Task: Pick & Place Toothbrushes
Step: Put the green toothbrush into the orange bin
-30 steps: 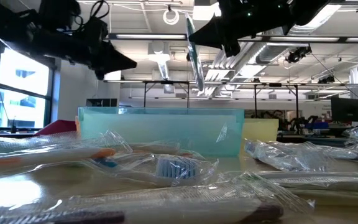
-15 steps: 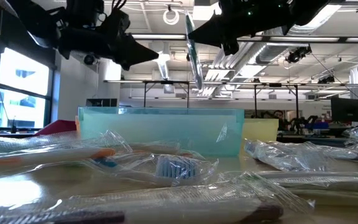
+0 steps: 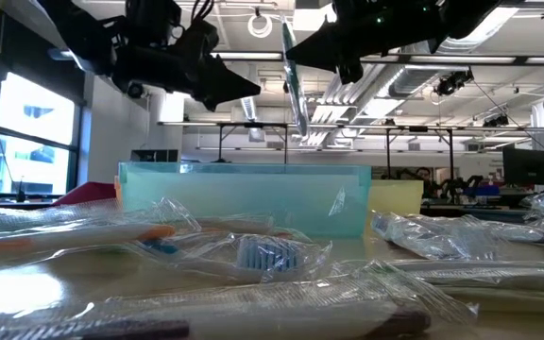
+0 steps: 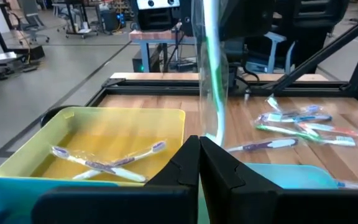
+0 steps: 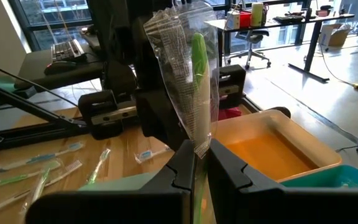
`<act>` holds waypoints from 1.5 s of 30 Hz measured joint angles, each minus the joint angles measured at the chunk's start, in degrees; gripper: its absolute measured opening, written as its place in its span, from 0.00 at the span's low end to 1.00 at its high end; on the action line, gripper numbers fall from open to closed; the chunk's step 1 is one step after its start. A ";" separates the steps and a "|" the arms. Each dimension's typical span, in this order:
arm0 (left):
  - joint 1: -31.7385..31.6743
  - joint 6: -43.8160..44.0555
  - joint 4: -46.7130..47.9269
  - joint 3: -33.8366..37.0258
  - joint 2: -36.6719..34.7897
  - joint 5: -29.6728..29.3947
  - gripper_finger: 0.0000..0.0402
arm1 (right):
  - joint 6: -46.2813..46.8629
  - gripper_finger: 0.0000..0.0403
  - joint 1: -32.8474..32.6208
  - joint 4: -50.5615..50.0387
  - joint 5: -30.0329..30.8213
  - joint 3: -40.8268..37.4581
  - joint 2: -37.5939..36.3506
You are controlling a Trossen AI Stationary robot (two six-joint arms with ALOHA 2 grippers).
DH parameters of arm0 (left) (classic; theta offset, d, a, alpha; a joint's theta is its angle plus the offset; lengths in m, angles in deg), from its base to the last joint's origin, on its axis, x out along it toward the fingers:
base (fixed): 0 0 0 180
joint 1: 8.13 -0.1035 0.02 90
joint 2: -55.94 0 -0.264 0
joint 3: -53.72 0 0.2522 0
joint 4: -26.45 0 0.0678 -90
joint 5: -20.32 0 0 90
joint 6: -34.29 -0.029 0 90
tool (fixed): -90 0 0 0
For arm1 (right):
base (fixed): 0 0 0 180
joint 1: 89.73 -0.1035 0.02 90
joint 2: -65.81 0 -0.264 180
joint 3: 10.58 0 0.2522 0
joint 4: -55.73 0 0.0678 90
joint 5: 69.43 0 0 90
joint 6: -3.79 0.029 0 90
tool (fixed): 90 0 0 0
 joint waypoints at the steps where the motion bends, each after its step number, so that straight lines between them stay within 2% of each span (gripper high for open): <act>1: 0.00 0.03 0.04 -0.25 0.28 0.00 0.05 | 0.00 0.04 0.00 0.01 -0.01 0.00 0.00; 8: 0.02 2.36 -0.06 -2.25 1.47 0.02 0.28 | -0.12 0.04 0.00 0.00 0.01 0.00 0.00; 13: 0.02 6.81 -0.19 -3.22 1.59 0.09 0.36 | -1.70 0.04 0.00 0.00 -0.01 0.00 0.00; 26: 0.20 10.39 -2.34 -3.27 2.03 2.82 0.37 | -3.65 0.04 0.02 -0.02 0.28 0.00 0.00; 38: 1.51 11.06 -15.51 -3.33 10.91 1.77 0.37 | -3.48 0.04 0.02 0.00 0.43 0.00 0.00; 45: 1.53 11.84 -15.95 -5.13 11.92 2.29 0.37 | -3.45 0.04 0.01 -0.02 0.45 0.00 0.00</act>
